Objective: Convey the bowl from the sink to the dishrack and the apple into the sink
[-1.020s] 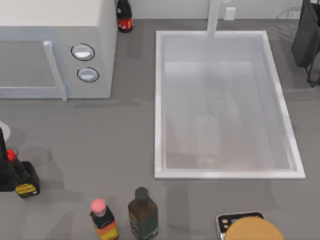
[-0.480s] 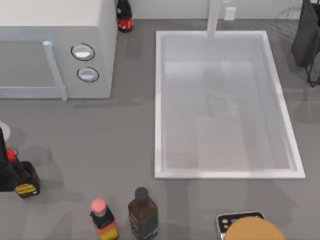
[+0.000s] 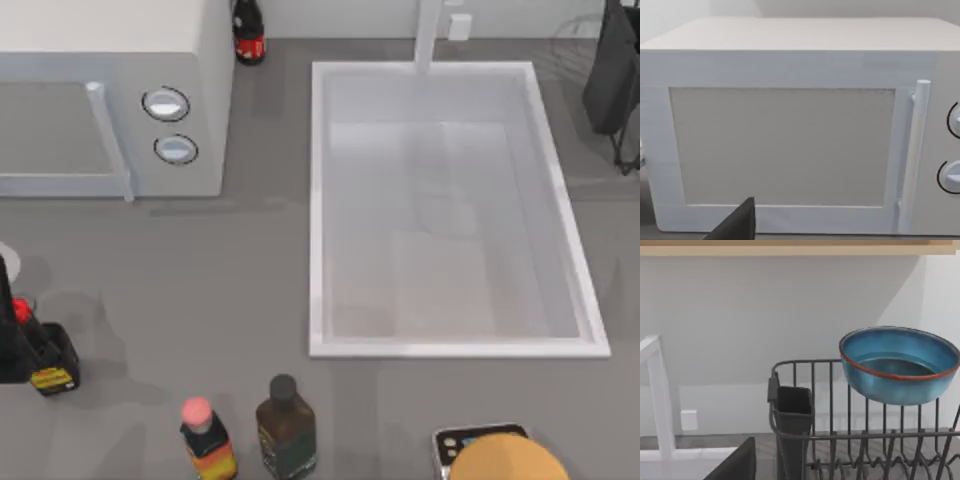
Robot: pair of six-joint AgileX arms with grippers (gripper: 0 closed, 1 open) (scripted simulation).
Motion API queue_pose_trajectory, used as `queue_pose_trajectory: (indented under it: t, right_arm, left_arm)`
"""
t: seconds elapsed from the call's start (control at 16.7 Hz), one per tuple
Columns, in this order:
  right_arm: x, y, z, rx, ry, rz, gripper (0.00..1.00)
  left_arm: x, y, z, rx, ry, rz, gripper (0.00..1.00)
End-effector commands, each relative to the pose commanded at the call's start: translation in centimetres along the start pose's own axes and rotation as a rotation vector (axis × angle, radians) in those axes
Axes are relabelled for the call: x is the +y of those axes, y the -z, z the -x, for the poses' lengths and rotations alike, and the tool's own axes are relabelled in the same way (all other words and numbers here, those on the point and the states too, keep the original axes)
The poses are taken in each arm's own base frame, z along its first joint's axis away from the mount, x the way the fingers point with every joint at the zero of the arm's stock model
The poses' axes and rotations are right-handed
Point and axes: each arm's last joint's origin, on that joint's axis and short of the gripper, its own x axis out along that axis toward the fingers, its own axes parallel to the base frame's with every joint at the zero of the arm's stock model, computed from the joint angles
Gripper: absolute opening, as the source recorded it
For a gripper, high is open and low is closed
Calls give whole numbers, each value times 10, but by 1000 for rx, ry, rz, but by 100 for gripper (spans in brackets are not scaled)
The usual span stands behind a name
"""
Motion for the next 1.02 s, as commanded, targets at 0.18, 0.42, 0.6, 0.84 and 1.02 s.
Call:
queue_pose_trajectory:
  t: [0.18,0.42,0.6,0.84,1.02]
  right_arm:
    - [5,33,10,51,-27,-3,100]
    - [8,49,13,86,-66,0,100]
    - [8,49,13,86,-66,0,100]
    - [8,49,13,86,-66,0,100]
    - [8,49,13,86,-66,0,100]
  left_arm:
    - [0,0,0,0,0,0,100]
    - [0,0,0,0,0,0,100]
    - [0,0,0,0,0,0,100]
    - [0,0,0,0,0,0,100]
    - [0,0,0,0,0,0,100]
